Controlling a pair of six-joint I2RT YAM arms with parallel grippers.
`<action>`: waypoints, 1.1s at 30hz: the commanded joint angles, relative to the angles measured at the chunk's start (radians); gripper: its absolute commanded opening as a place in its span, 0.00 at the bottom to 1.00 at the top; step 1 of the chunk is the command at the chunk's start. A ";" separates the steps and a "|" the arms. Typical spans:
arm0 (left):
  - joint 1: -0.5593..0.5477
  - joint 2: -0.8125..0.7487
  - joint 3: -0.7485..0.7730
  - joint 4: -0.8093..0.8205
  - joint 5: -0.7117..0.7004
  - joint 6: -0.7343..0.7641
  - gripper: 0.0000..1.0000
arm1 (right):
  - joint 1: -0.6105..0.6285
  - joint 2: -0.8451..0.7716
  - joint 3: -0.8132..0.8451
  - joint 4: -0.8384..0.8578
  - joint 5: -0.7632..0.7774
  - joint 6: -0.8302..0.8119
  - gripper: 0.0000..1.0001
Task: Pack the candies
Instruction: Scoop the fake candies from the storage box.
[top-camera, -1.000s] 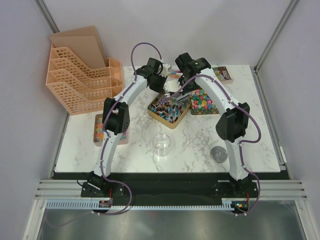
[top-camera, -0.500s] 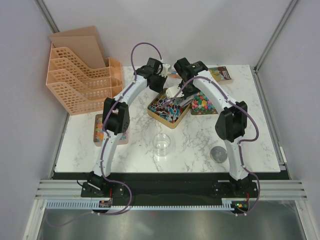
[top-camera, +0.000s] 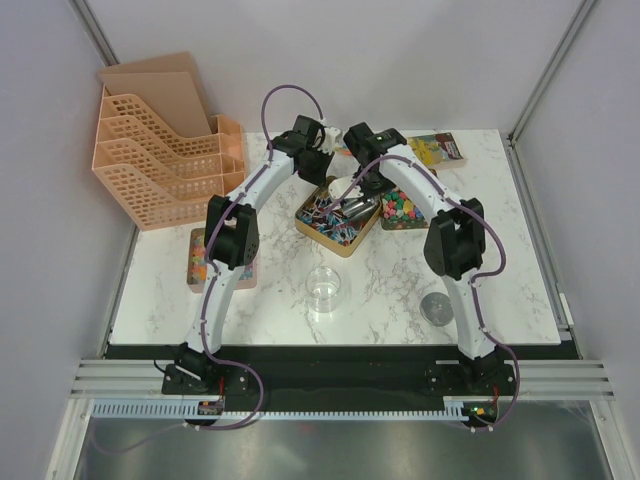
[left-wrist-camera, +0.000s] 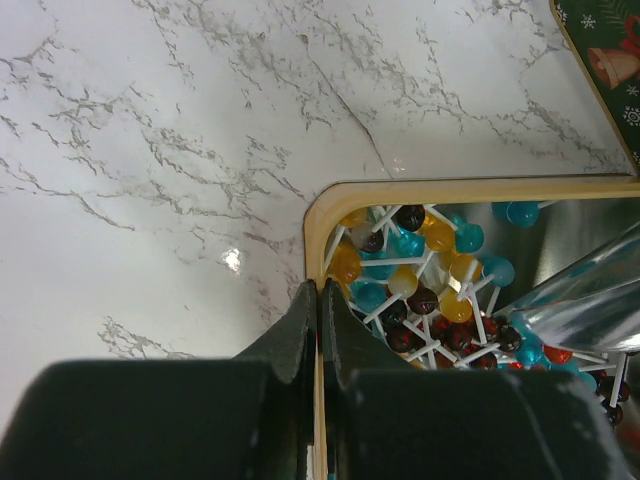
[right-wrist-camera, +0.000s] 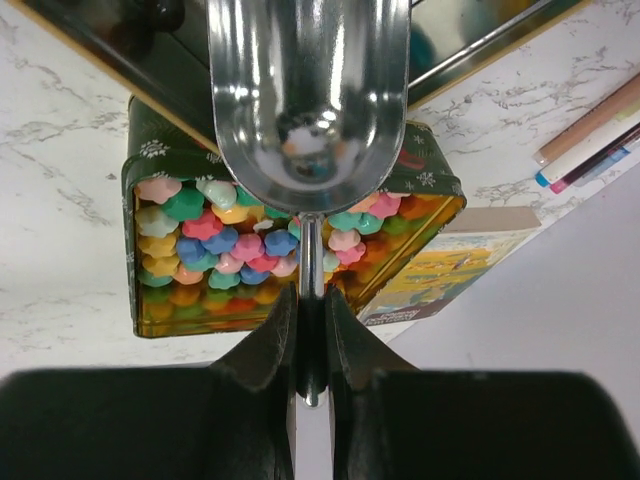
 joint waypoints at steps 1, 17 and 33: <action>0.003 -0.014 -0.002 -0.013 0.029 0.021 0.02 | 0.008 0.054 0.039 0.006 0.008 0.023 0.00; -0.002 -0.014 -0.016 -0.008 0.034 -0.005 0.02 | 0.087 0.091 0.046 0.110 0.050 0.050 0.00; 0.000 -0.006 -0.013 -0.003 0.040 -0.006 0.02 | 0.124 0.090 -0.035 0.182 -0.027 0.067 0.00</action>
